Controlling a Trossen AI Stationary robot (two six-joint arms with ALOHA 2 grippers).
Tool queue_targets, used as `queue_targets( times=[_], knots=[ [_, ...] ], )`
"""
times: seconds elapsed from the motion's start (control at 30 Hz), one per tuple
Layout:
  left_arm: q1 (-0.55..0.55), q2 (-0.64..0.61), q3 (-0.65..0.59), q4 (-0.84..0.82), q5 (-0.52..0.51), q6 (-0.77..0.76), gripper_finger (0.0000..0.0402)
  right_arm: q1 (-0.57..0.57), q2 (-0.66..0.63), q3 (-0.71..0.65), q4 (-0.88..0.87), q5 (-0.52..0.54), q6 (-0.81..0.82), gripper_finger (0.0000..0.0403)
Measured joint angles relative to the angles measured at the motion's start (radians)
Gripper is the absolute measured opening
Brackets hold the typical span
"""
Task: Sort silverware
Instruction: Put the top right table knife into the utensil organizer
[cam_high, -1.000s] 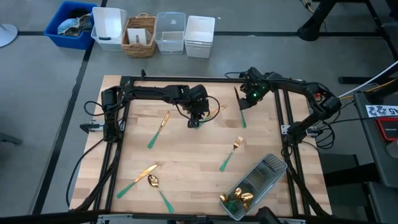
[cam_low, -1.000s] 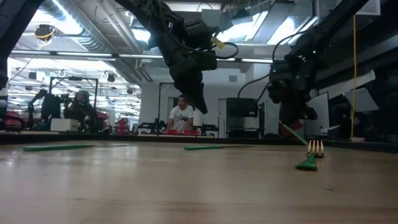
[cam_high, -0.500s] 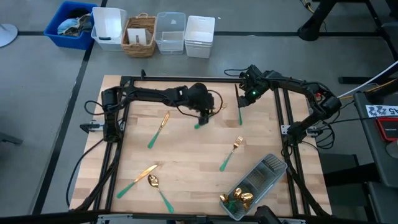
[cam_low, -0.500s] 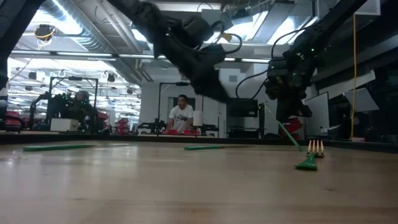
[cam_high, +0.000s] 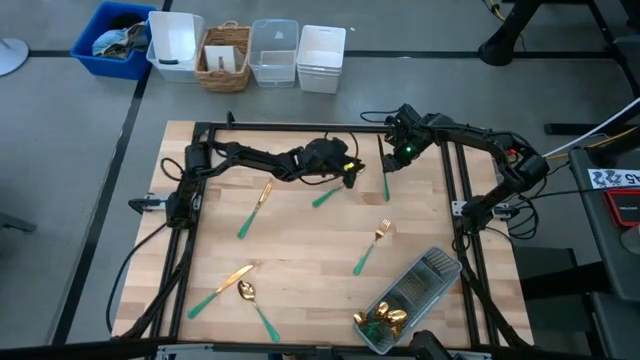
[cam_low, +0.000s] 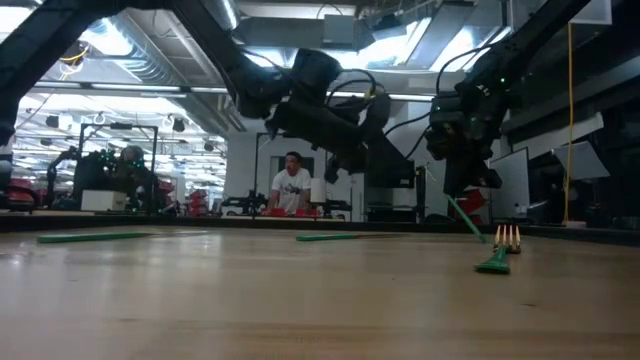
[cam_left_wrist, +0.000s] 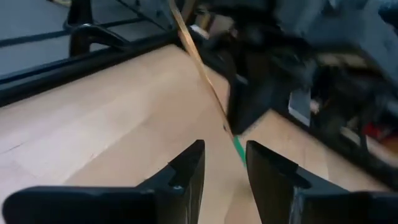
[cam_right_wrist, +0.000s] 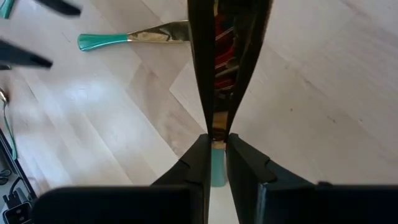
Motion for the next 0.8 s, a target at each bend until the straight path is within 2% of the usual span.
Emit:
queue_targets(
  times=[0.23, 0.8],
  knots=[
    [0.014, 0.038, 0.002, 0.157, -0.006, -0.146, 0.0109, 0.0, 0.0, 0.0, 0.0, 0.0, 0.0, 0.0048],
    [-0.018, 0.066, 0.116, 0.127, -0.098, -0.168, 0.0109, 0.0, 0.0, 0.0, 0.0, -0.011, 0.0, 0.0048]
  ],
)
